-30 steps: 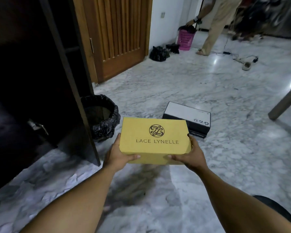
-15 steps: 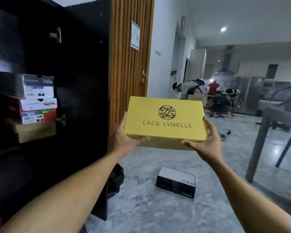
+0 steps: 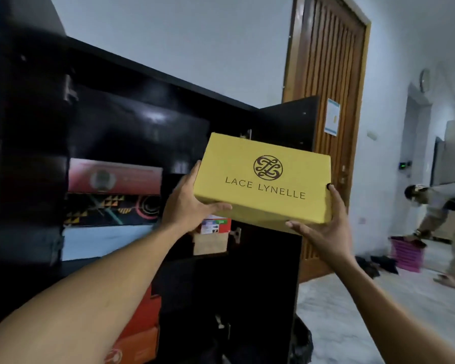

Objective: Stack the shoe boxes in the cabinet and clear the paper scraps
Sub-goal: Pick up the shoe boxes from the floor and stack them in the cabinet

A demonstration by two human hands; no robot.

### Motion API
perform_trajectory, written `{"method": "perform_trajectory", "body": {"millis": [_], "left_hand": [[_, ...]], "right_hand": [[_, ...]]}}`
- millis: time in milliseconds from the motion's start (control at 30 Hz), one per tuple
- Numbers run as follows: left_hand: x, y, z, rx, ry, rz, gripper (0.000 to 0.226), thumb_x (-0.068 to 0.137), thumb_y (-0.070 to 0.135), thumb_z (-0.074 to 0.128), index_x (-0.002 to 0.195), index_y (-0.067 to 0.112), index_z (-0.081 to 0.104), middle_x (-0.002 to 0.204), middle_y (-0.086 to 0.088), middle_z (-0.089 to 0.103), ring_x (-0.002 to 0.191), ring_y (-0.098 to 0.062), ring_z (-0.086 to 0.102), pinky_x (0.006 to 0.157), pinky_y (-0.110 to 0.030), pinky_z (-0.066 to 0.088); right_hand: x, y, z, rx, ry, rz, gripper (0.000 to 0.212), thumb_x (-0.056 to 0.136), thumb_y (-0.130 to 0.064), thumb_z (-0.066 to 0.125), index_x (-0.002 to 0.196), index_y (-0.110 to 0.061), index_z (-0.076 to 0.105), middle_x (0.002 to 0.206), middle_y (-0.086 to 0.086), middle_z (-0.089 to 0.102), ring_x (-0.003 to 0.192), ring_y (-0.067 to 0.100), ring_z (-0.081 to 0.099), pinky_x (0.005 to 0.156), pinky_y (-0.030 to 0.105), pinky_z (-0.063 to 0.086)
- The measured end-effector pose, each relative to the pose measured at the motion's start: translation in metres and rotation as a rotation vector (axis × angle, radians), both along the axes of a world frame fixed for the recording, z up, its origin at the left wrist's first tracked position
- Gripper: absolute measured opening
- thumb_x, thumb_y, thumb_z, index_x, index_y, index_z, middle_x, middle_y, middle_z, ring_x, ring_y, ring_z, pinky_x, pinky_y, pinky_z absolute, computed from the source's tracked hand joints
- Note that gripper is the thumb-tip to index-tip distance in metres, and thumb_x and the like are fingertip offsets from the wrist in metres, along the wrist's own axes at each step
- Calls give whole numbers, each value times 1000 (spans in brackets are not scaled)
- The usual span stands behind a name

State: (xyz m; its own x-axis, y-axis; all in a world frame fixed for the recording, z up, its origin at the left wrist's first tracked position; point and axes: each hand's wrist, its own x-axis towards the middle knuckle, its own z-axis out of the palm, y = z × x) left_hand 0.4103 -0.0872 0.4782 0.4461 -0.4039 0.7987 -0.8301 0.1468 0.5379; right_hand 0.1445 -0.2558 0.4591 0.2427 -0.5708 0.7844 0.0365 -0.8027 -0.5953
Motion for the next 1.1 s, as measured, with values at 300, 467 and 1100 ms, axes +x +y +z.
{"method": "perform_trajectory", "body": {"millis": [300, 467, 1100], "left_hand": [[149, 69, -5, -104, 120, 275, 128, 37, 77, 86, 148, 41, 34, 130, 8, 60, 121, -15, 54, 104, -43, 48], [189, 83, 18, -163, 88, 556, 113, 48, 58, 90, 147, 27, 45, 119, 3, 46, 108, -14, 46, 92, -29, 39], [341, 59, 55, 187, 1, 934, 75, 88, 38, 70, 151, 18, 34, 165, 2, 4, 143, -29, 33, 104, -43, 40]], "right_hand": [[228, 4, 0, 102, -41, 327, 113, 46, -53, 93, 139, -31, 34, 133, -11, 46, 126, 11, 47, 105, 40, 48], [330, -1, 13, 103, -100, 476, 105, 52, -63, 90, 140, -38, 39, 134, -9, 52, 126, 16, 50, 103, 44, 48], [534, -27, 68, 24, -16, 512, 54, 79, -16, 82, 128, -5, 61, 110, -3, 64, 114, 15, 60, 95, 22, 45]]}}
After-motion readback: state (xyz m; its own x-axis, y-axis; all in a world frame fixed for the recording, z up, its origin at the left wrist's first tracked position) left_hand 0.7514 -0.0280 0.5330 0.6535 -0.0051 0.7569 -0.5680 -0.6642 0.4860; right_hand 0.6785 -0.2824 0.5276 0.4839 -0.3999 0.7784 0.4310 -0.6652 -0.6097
